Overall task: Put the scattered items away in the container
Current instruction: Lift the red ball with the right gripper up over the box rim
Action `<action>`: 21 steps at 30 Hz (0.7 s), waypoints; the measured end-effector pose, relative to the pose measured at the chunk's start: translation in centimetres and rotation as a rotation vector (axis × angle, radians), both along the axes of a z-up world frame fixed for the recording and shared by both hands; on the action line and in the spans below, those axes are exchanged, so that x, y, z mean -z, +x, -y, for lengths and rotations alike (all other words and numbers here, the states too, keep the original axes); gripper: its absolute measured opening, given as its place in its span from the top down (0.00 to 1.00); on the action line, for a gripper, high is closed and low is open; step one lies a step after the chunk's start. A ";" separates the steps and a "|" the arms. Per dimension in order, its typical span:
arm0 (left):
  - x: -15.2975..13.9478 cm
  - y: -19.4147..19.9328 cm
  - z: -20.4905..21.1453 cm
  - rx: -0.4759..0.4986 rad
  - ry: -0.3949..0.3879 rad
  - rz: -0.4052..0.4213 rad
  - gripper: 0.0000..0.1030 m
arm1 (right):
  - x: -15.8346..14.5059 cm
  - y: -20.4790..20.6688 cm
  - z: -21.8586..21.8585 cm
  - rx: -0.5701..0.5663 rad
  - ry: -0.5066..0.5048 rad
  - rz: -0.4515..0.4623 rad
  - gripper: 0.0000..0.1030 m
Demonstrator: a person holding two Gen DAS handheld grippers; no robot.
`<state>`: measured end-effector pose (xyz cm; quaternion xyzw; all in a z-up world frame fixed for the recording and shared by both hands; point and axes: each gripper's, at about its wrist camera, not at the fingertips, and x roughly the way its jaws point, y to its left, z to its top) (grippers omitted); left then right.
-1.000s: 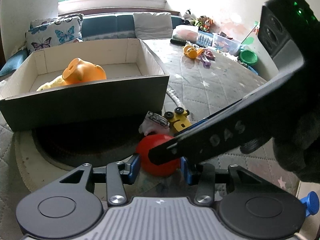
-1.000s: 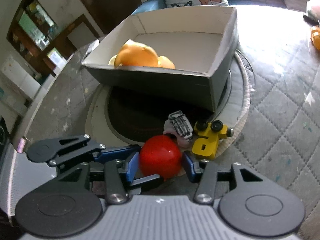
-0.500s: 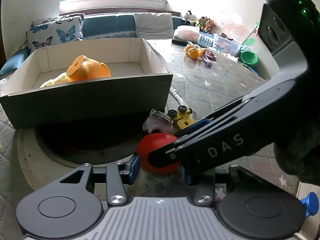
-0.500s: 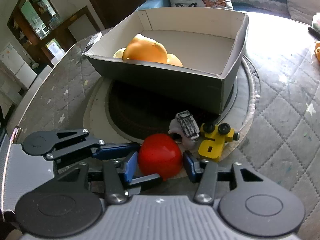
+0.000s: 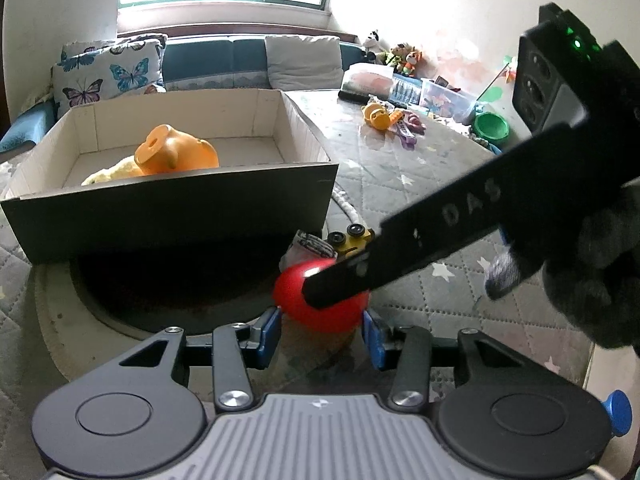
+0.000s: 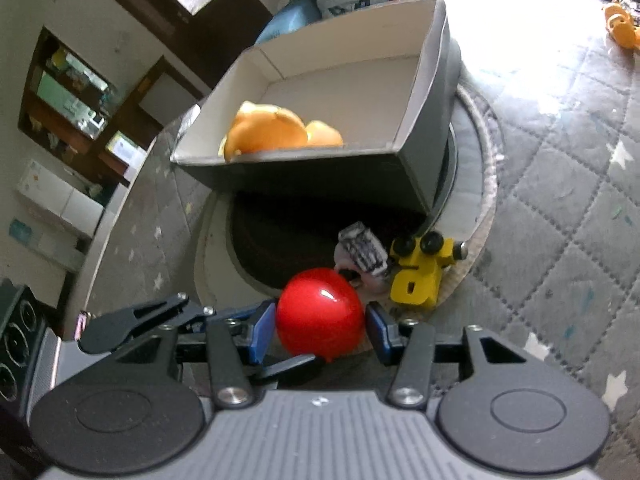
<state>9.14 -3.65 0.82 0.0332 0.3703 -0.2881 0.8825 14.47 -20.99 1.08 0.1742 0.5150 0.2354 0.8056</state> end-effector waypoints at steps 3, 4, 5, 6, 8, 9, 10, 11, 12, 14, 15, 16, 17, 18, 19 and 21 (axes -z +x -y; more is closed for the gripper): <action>-0.2 0.0 -0.2 -0.003 0.002 0.001 0.54 | -0.4 0.1 0.3 0.004 0.012 0.003 0.52; -0.2 0.0 -0.1 -0.004 0.000 0.001 0.54 | -0.5 0.1 0.3 0.004 0.016 0.005 0.52; -0.3 0.0 -0.1 -0.007 -0.002 0.003 0.54 | -0.7 0.1 0.3 0.005 0.019 0.010 0.52; -0.4 0.0 0.0 -0.009 -0.005 0.005 0.54 | -0.8 0.0 0.3 0.006 0.024 0.015 0.52; -0.7 -0.1 0.1 -0.006 -0.008 0.012 0.54 | -1.1 -0.1 0.3 0.009 0.034 0.024 0.52; -0.8 -0.1 0.1 -0.005 -0.009 0.020 0.55 | -1.3 -0.1 0.4 0.009 0.038 0.029 0.52; -1.1 -0.2 0.1 -0.003 -0.013 0.028 0.55 | -1.4 -0.1 0.4 0.008 0.040 0.036 0.52; -1.4 -0.3 0.1 0.000 -0.021 0.037 0.55 | -1.7 -0.2 0.4 0.007 0.042 0.044 0.52; -1.7 -0.3 0.0 0.003 -0.029 0.045 0.55 | -1.9 -0.2 0.4 0.006 0.042 0.053 0.52; -2.3 -0.2 -0.1 0.002 -0.050 0.060 0.55 | -2.5 -0.3 0.5 0.003 0.040 0.072 0.52; -2.6 -0.1 -0.2 -0.003 -0.060 0.064 0.55 | -2.8 -0.4 0.5 0.002 0.040 0.079 0.52; -2.9 0.0 -0.4 -0.008 -0.067 0.067 0.55 | -3.1 -0.5 0.4 0.000 0.039 0.089 0.52; -3.2 0.2 -0.4 -0.013 -0.069 0.070 0.54 | -3.4 -0.6 0.4 -0.002 0.037 0.100 0.52; -3.4 0.2 -0.4 -0.013 -0.067 0.076 0.54 | -3.6 -0.6 0.3 -0.004 0.035 0.110 0.52; -3.7 0.3 -0.3 -0.013 -0.065 0.082 0.54 | -3.9 -0.6 0.3 -0.003 0.036 0.119 0.52; -4.3 0.4 -0.2 -0.013 -0.059 0.103 0.55 | -4.4 -0.5 0.4 0.003 0.045 0.134 0.52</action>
